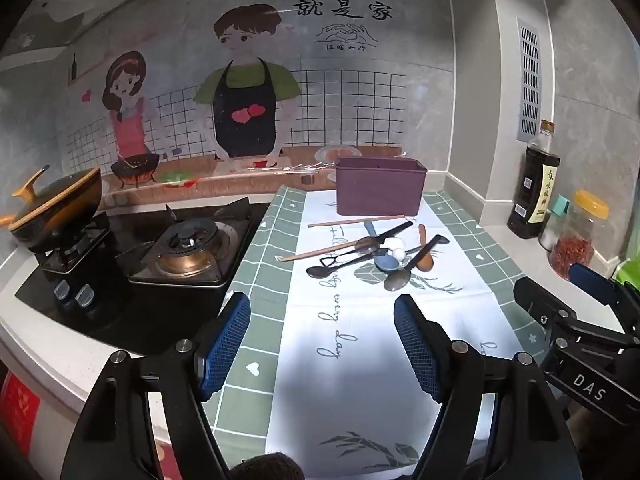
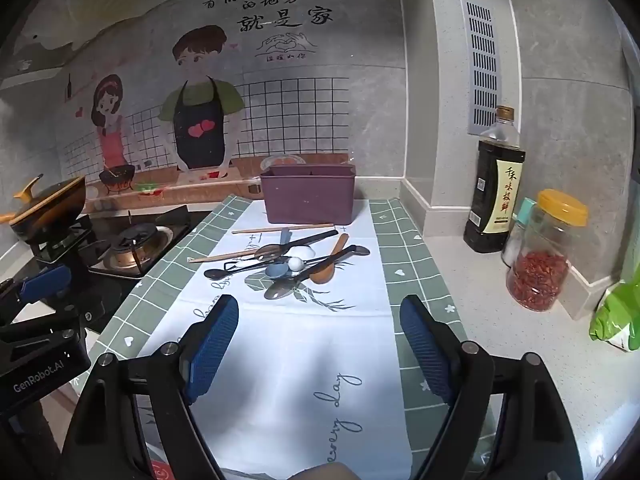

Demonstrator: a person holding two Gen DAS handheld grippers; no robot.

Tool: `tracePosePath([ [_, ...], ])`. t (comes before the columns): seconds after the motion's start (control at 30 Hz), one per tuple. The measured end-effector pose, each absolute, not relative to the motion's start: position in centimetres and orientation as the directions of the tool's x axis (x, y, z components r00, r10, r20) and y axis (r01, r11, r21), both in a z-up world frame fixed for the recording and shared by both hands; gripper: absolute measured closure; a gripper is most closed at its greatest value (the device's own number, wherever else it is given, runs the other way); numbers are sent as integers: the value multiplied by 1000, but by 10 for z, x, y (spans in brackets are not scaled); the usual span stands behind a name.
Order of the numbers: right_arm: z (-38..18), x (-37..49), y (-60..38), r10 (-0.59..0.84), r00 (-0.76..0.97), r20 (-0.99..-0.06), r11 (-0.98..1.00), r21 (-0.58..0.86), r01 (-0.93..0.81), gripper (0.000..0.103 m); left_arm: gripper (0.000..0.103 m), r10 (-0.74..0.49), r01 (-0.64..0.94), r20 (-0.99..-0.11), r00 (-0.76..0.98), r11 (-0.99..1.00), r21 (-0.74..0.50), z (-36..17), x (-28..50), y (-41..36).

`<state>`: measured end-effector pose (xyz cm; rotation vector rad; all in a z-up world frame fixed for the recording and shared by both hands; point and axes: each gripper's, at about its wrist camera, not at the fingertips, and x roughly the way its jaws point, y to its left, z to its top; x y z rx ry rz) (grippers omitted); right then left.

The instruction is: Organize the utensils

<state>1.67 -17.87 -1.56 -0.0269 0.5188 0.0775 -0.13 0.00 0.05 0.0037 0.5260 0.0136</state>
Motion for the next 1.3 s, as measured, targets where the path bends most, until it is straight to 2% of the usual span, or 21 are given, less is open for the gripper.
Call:
tracePosePath([
  [0.63,-22,24,-179,64,870,-489,998,11,-67,22,29,-21,19,-550,835,1000,-8,-9,16,-2],
  [1.3,-23,22,-179,80,859,-505,996,19,-82,22,29,-11,7,-560,828,1000,-10,-11,12,1],
])
